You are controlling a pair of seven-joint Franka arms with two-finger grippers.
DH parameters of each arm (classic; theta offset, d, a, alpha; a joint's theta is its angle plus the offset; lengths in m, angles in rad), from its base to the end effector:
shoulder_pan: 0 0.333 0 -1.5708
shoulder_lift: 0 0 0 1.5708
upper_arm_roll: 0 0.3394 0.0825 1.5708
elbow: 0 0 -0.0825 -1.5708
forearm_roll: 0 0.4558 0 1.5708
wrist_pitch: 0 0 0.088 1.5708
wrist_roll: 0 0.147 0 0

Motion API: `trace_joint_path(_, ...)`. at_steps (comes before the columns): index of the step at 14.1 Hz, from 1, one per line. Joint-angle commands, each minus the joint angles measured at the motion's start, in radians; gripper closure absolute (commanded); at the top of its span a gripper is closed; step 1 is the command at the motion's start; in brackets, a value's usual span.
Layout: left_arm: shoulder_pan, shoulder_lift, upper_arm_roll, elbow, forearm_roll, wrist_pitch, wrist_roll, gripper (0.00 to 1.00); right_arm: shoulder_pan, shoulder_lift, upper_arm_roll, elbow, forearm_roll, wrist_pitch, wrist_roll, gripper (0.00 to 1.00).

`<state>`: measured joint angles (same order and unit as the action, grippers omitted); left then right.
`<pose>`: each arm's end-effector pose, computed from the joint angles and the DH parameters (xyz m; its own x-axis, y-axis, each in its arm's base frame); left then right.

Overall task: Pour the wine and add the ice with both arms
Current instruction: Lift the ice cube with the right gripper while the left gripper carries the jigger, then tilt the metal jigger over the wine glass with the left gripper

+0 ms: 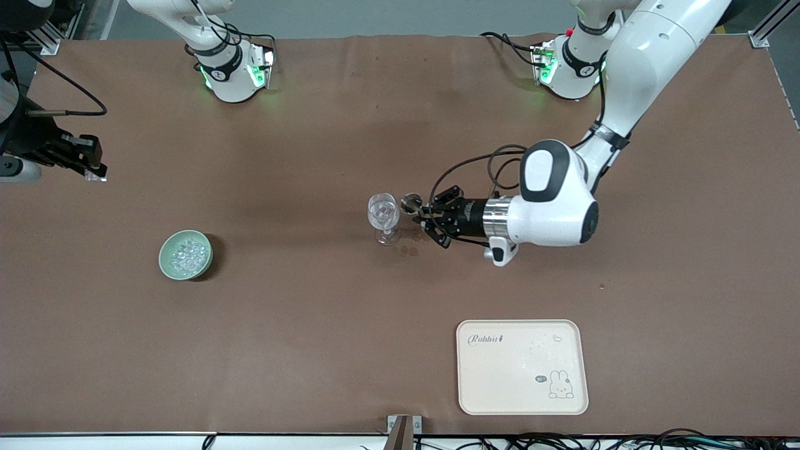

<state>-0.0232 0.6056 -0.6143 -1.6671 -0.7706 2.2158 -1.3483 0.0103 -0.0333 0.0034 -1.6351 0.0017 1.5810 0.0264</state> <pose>0.6171 -0.4533 0.2833 0.1283 0.5758 -0.8075 0.9530 -0.2968 -0.0602 0.6142 0.0087 0.5945 0.9997 -0.0127 -0.0208 -0.0127 -0.9999 -0.0010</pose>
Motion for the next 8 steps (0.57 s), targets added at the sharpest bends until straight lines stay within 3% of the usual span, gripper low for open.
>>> trace_joint_path(1, -0.017, -0.052, 0.007, -0.036, 0.013, 0.019, -0.044, 1.00, -0.016, 0.006, 0.007, 0.012, -0.005, -0.006, -0.020, 0.99)
trace_joint_path(8, -0.064, -0.061, 0.005, -0.036, 0.145, 0.045, -0.170, 1.00, -0.038, 0.006, 0.007, 0.001, 0.006, 0.005, -0.042, 0.98)
